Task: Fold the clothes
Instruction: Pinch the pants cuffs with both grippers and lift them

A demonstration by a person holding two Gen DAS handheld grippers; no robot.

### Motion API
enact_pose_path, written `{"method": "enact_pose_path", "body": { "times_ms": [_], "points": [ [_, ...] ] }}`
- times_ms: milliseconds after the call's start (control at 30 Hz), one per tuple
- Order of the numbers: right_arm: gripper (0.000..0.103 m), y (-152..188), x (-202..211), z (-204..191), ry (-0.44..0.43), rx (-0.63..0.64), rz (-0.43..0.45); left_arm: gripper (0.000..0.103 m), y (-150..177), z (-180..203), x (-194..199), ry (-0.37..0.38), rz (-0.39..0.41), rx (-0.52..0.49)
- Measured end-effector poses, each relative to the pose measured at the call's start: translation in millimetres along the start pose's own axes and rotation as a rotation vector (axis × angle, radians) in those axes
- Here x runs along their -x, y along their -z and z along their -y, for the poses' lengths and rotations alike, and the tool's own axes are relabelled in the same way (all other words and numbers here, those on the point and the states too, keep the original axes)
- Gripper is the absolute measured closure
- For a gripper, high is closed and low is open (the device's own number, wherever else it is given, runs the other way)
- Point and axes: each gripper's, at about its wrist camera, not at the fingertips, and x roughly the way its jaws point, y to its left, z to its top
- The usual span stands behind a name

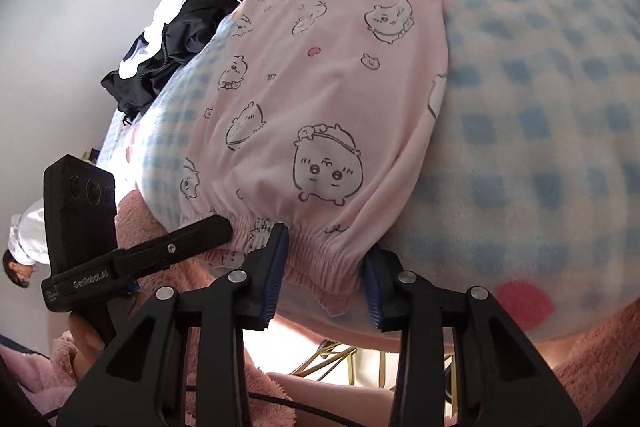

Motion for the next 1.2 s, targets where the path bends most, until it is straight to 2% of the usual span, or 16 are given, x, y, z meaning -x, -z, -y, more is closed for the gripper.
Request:
{"method": "enact_pose_path", "body": {
  "times_ms": [67, 133, 167, 200, 400, 500, 567, 633, 667, 700, 733, 833, 900, 1033, 1100, 1200],
  "points": [
    [0.067, -6.3, -14.4, -0.9, 0.014, 0.0, -0.02, 0.056, -2.3, -2.7, -6.1, -0.006, 0.002, 0.03],
    [0.079, -6.9, -9.6, -4.9, 0.019, 0.023, -0.013, 0.077, -0.5, 9.4, 1.3, -0.021, 0.03, -0.013],
    [0.088, -4.0, 1.5, -7.3, 0.022, 0.048, 0.007, 0.08, 1.6, 16.5, 8.1, -0.023, 0.049, -0.044],
    [0.089, -1.0, 12.3, -10.6, 0.02, 0.07, 0.028, 0.082, 4.2, 23.8, 15.6, -0.012, 0.067, -0.076],
    [0.089, 12.3, 51.1, -18.3, -0.045, 0.094, 0.065, 0.083, 13.8, 38.7, 33.2, 0.035, 0.049, -0.148],
    [0.089, 10.4, 48.8, -12.6, -0.041, 0.069, 0.047, 0.083, 2.3, 33.8, 28.0, 0.069, 0.028, -0.117],
    [0.088, -3.3, 47.7, -6.3, -0.072, 0.033, 0.046, 0.083, -17.8, 40.6, 33.0, 0.105, 0.059, -0.144],
    [0.081, -26.5, 58.7, -2.7, -0.101, 0.014, 0.099, 0.077, -46.7, 53.8, 39.5, 0.129, 0.121, -0.171],
    [0.063, -41.0, 66.2, -2.8, -0.108, 0.009, 0.142, 0.07, -61.1, 58.8, 42.2, 0.14, 0.156, -0.168],
    [0.046, -55.5, 73.7, -2.9, -0.116, 0.003, 0.184, 0.051, -75.6, 63.8, 45.0, 0.151, 0.192, -0.166],
    [0.041, -66.4, 82.2, -2.6, -0.108, 0.0, 0.231, 0.046, -86.4, 66.9, 47.7, 0.14, 0.224, -0.169],
    [0.036, -84.3, 102.8, 0.4, -0.042, -0.002, 0.344, 0.046, -102.2, 69.0, 55.0, 0.027, 0.3, -0.203],
    [0.034, -78.4, 94.3, 7.3, 0.018, 0.016, 0.308, 0.046, -96.5, 64.8, 52.7, -0.063, 0.311, -0.241],
    [0.035, -67.2, 73.7, 20.8, 0.127, 0.049, 0.222, 0.046, -79.8, 39.4, 31.5, -0.186, 0.237, -0.255],
    [0.04, -66.0, 57.9, 25.1, 0.134, 0.058, 0.173, 0.047, -78.2, 39.8, 27.0, -0.194, 0.244, -0.283],
    [0.04, -77.5, 50.3, 17.0, 0.13, 0.095, 0.19, 0.046, -89.1, 56.3, 23.2, -0.192, 0.296, -0.356]
  ]
}}
